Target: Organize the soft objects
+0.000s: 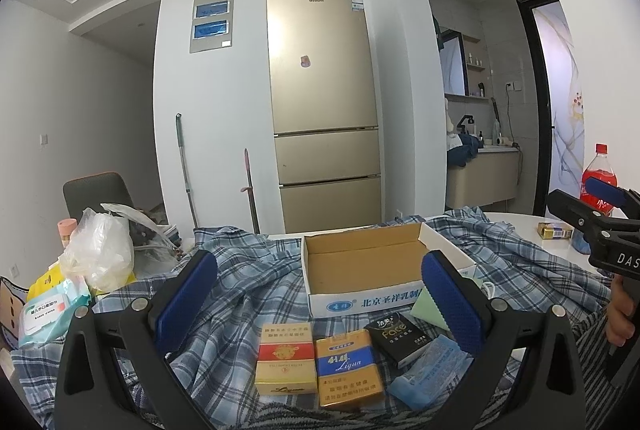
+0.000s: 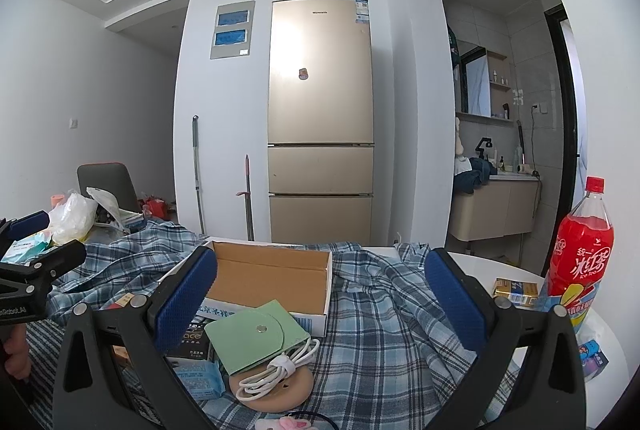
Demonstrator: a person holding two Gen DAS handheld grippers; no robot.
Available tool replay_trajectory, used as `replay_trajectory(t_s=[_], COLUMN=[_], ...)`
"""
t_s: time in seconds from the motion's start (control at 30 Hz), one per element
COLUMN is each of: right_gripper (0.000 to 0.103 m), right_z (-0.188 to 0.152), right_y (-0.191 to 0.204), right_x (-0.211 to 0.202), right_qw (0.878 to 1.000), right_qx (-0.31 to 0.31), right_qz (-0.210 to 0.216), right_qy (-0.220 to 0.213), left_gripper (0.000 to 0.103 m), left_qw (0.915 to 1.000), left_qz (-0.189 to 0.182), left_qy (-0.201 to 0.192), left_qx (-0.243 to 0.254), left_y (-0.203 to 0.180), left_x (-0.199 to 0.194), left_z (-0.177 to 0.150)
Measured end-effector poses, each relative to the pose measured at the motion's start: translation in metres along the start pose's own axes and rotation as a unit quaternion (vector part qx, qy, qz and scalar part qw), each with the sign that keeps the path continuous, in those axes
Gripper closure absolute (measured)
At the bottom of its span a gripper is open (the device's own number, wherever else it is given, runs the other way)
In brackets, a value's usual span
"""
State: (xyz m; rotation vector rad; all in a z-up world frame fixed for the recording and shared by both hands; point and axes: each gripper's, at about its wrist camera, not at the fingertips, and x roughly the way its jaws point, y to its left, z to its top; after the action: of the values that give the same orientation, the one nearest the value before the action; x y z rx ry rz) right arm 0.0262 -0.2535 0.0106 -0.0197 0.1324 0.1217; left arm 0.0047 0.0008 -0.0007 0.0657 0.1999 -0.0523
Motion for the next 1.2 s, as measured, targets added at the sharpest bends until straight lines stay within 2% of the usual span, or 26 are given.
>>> replay_trajectory(t_s=[0.77, 0.9, 1.03, 1.2], right_gripper=[0.0, 0.0, 0.0, 0.0], right_z=[0.001, 0.001, 0.001, 0.001], right_y=[0.007, 0.006, 0.005, 0.001], right_x=[0.001, 0.0, 0.0, -0.004], right_qw=[1.0, 1.0, 1.0, 1.0], right_qx=[-0.012, -0.009, -0.008, 0.0], right_qz=[-0.008, -0.006, -0.005, 0.008], right_qy=[0.01, 0.006, 0.005, 0.0], left_gripper=[0.0, 0.0, 0.0, 0.0], left_qw=[0.9999, 0.9996, 0.9997, 0.9996], left_qz=[0.004, -0.026, -0.016, -0.023], left_qy=[-0.008, -0.003, -0.02, -0.017], left_qx=[-0.011, -0.011, 0.001, 0.008], left_y=[0.004, 0.003, -0.003, -0.007], left_x=[-0.003, -0.002, -0.009, -0.008], left_z=[-0.002, 0.001, 0.001, 0.001])
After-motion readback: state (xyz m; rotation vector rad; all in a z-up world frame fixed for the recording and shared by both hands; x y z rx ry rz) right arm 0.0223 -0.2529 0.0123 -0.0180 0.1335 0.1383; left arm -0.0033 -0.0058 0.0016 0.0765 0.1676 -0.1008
